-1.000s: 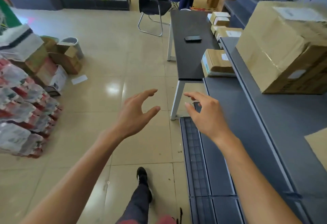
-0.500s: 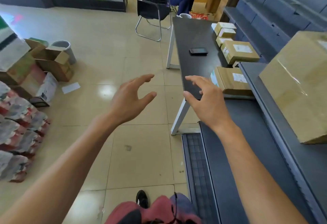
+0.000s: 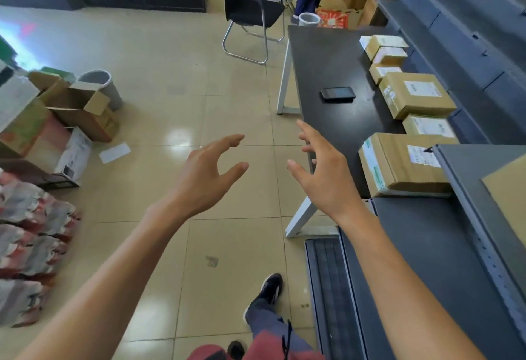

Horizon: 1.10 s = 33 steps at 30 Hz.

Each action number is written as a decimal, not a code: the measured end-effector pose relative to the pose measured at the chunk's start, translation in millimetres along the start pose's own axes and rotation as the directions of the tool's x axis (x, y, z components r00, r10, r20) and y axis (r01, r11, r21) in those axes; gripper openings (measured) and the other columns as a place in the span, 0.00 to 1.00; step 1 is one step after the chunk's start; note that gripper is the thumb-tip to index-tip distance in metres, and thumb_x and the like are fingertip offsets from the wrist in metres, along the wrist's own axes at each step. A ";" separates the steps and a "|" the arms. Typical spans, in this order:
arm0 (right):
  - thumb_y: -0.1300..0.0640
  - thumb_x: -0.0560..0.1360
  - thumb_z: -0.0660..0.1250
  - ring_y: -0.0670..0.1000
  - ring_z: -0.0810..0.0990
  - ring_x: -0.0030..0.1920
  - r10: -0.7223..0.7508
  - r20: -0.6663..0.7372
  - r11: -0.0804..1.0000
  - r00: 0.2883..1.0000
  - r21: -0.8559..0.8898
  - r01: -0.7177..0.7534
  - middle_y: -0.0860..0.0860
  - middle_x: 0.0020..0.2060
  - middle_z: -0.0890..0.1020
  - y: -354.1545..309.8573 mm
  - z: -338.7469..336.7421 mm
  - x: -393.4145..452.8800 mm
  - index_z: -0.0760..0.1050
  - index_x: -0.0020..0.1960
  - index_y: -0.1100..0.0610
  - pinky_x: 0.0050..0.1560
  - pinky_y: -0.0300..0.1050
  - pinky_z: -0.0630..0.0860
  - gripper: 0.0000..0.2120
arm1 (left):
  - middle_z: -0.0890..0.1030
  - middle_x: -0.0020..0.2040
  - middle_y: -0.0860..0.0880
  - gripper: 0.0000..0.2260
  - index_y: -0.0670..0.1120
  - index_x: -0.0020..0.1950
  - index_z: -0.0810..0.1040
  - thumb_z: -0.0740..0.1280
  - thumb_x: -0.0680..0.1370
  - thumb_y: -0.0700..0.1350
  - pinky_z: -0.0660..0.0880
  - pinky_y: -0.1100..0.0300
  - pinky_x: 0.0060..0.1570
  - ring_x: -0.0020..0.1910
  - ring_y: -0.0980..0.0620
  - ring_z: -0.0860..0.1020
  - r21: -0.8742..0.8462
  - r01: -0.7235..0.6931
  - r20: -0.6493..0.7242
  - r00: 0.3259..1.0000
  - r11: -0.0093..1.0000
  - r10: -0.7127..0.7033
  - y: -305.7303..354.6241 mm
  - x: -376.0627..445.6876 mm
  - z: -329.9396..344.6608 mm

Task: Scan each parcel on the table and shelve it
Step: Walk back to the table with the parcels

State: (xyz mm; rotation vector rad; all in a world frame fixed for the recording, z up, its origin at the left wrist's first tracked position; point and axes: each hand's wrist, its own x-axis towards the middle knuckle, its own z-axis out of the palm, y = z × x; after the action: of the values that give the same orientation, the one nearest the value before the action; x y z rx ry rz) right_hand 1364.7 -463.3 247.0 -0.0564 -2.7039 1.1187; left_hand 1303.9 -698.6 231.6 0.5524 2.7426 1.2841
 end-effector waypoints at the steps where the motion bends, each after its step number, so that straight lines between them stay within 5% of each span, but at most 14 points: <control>1: 0.53 0.79 0.70 0.44 0.75 0.66 0.009 -0.003 1.000 1.000 0.005 -0.009 0.44 0.72 0.72 6.2 -1.3 15.2 0.59 0.80 0.44 0.66 0.48 0.75 0.34 | 0.77 0.67 0.62 0.23 0.60 0.74 0.71 0.69 0.80 0.55 0.72 0.47 0.68 0.69 0.57 0.71 0.002 0.003 0.006 1.000 1.000 -0.003 0.3 17.0 1.4; 16: 0.52 0.79 0.70 0.43 0.74 0.65 0.029 -0.026 0.999 0.999 -0.031 -0.030 0.43 0.71 0.73 72.3 -4.4 226.9 0.62 0.79 0.46 0.65 0.47 0.75 0.31 | 0.77 0.67 0.63 0.24 0.63 0.74 0.69 0.67 0.79 0.59 0.73 0.45 0.67 0.70 0.57 0.72 -0.019 -0.021 0.041 0.999 1.000 0.022 -33.8 244.6 13.8; 33: 0.52 0.80 0.70 0.40 0.73 0.65 0.291 -0.192 0.954 0.937 -0.016 -0.300 0.40 0.70 0.73 132.4 15.2 422.4 0.60 0.78 0.40 0.65 0.45 0.74 0.31 | 0.77 0.68 0.60 0.23 0.61 0.75 0.70 0.68 0.80 0.57 0.73 0.47 0.68 0.70 0.57 0.72 -0.048 -0.181 0.267 0.945 0.982 0.188 -69.2 520.4 9.4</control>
State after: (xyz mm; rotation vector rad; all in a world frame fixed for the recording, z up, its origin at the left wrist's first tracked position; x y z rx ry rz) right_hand 943.0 -330.6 220.6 -0.5650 -2.6066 1.0657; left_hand 799.7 -552.5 221.8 0.9280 2.4963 1.1710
